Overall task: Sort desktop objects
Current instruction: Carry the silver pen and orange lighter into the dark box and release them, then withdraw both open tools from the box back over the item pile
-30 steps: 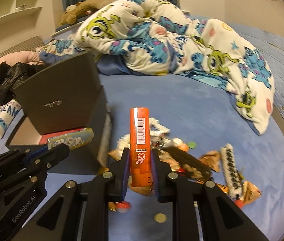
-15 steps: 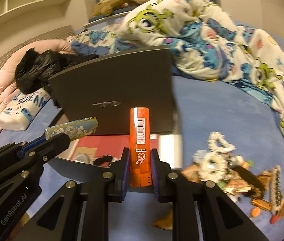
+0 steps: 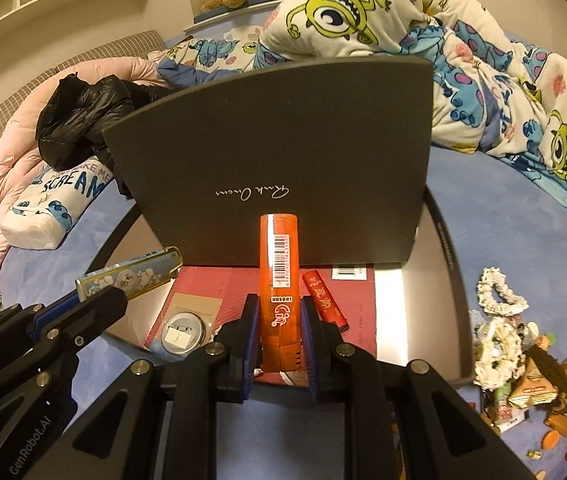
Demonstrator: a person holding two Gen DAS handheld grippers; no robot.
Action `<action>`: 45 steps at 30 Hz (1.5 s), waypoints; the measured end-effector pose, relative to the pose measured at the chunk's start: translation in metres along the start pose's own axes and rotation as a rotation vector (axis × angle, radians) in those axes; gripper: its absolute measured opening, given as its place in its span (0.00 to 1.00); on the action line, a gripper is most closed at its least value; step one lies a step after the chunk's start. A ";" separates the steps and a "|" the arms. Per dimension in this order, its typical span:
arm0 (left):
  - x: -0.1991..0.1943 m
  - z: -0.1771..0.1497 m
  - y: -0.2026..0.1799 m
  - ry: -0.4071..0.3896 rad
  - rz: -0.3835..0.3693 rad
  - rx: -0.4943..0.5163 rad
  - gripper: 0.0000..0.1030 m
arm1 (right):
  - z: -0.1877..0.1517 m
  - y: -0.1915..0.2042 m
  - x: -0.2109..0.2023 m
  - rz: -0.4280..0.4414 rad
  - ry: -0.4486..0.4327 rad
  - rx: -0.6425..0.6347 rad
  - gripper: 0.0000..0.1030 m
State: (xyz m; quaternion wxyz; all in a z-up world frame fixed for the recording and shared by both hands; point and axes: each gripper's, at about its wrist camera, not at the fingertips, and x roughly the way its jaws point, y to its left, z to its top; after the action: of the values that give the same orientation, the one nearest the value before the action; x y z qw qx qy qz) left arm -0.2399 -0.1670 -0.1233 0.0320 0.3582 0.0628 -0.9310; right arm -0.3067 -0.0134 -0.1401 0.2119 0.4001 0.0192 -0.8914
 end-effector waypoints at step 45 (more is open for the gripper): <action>-0.018 -0.002 -0.105 -0.113 -0.065 0.081 0.87 | -0.012 -0.097 -0.066 -0.188 -0.091 0.157 0.66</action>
State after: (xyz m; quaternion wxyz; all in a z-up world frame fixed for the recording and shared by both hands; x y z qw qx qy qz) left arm -0.2363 -0.0622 -0.1025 -0.0093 0.3040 0.0347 -0.9520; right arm -0.2970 0.1015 -0.1137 0.0963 0.3711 -0.0228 -0.9233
